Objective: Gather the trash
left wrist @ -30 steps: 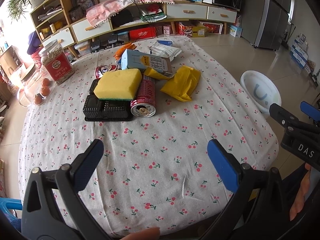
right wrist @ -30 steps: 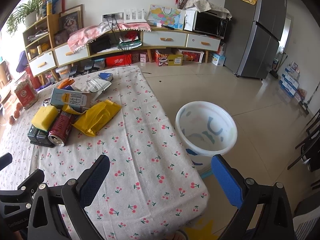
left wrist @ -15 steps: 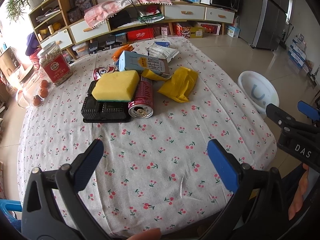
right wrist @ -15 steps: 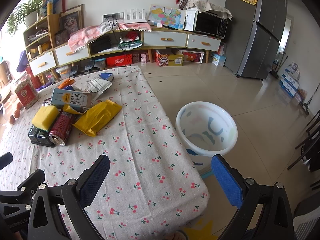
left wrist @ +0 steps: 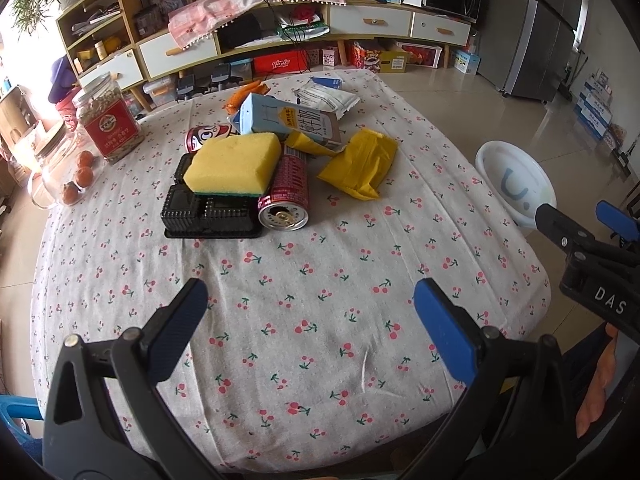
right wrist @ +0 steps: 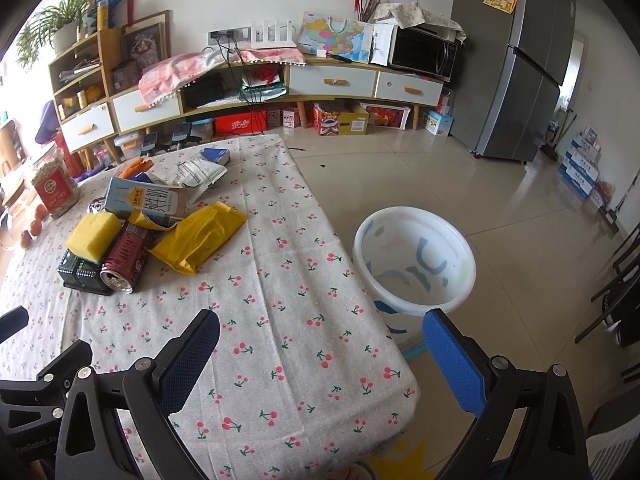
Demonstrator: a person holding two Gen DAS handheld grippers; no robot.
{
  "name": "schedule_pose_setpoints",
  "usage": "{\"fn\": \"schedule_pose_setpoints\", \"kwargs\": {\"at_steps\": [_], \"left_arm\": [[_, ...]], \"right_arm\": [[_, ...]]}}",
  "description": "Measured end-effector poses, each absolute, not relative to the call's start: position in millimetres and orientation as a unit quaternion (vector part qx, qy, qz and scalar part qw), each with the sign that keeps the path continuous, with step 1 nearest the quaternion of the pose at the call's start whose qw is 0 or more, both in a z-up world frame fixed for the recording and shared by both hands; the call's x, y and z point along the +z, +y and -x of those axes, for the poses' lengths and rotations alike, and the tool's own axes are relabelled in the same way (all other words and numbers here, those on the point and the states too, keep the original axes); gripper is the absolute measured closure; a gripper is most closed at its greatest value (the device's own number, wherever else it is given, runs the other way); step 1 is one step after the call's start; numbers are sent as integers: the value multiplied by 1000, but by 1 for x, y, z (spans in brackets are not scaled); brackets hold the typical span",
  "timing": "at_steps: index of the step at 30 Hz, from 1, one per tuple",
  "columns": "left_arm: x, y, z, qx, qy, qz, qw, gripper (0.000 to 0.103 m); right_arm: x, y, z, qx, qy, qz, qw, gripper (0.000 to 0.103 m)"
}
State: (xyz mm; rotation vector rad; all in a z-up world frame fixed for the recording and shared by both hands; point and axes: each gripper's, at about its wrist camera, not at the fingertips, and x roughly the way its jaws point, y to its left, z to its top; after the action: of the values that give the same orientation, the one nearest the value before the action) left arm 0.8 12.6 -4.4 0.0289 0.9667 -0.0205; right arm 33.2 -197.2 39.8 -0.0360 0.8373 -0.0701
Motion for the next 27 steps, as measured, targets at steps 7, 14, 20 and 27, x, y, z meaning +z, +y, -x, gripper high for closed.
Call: {"fn": "schedule_pose_setpoints", "kwargs": {"at_steps": [7,14,20,27], "left_arm": [[-1,23,-1,-12,467,9,884,1],[6,30,1,-5,454,11,891,1],[9,42,1,7,442,20,897,2],[10,55,-4,18,440,42,897,4]], "right_arm": [[50,-196,-28,-42,385,31,922,1],[59,-188,-27,-35,371,43,927,1],[67,-183,-28,-27,353,46,934,0],[77,-174,-34,-19,334,55,941,0]]}}
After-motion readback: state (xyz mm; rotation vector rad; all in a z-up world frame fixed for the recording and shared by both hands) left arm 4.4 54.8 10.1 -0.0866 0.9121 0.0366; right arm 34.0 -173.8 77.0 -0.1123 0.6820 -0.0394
